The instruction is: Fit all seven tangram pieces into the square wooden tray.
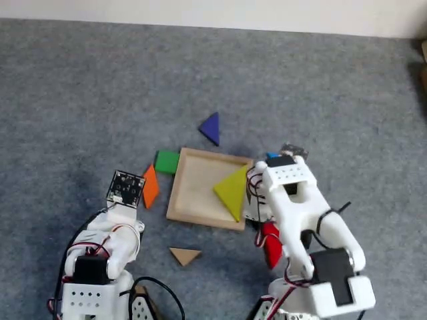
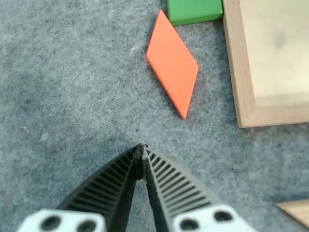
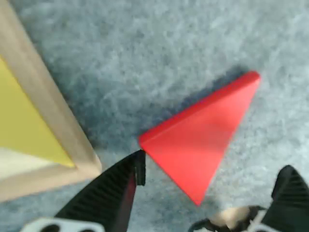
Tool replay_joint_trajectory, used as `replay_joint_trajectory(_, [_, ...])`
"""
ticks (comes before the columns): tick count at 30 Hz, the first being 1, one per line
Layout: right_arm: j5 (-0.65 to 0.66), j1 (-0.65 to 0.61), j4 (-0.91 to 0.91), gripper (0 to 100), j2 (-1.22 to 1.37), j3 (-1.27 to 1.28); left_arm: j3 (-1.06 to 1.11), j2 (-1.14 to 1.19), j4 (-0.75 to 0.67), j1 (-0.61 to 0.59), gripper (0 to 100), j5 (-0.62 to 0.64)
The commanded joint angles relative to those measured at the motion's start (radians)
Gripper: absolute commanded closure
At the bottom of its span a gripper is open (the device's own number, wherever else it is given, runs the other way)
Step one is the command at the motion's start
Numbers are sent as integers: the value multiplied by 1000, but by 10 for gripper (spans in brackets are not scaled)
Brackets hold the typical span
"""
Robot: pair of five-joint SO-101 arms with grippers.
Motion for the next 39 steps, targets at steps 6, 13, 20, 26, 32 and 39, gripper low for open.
replay_joint_trajectory(6, [-12,-4,-91,605,44,-45,21,-53,6,-13,994,-8])
replay_joint_trajectory(13, [-12,-4,-91,606,42,-30,21,-53,6,-13,994,-8])
replay_joint_trajectory(20, [-12,2,-93,606,41,19,21,-53,6,-13,994,-8])
replay_joint_trajectory(26, [-5,42,-93,700,39,22,21,-53,6,-13,994,-8])
replay_joint_trajectory(32, [32,50,-91,773,38,21,21,-53,6,-13,994,-8])
replay_joint_trajectory(39, [40,50,-85,774,-70,27,21,-53,6,-13,994,-8])
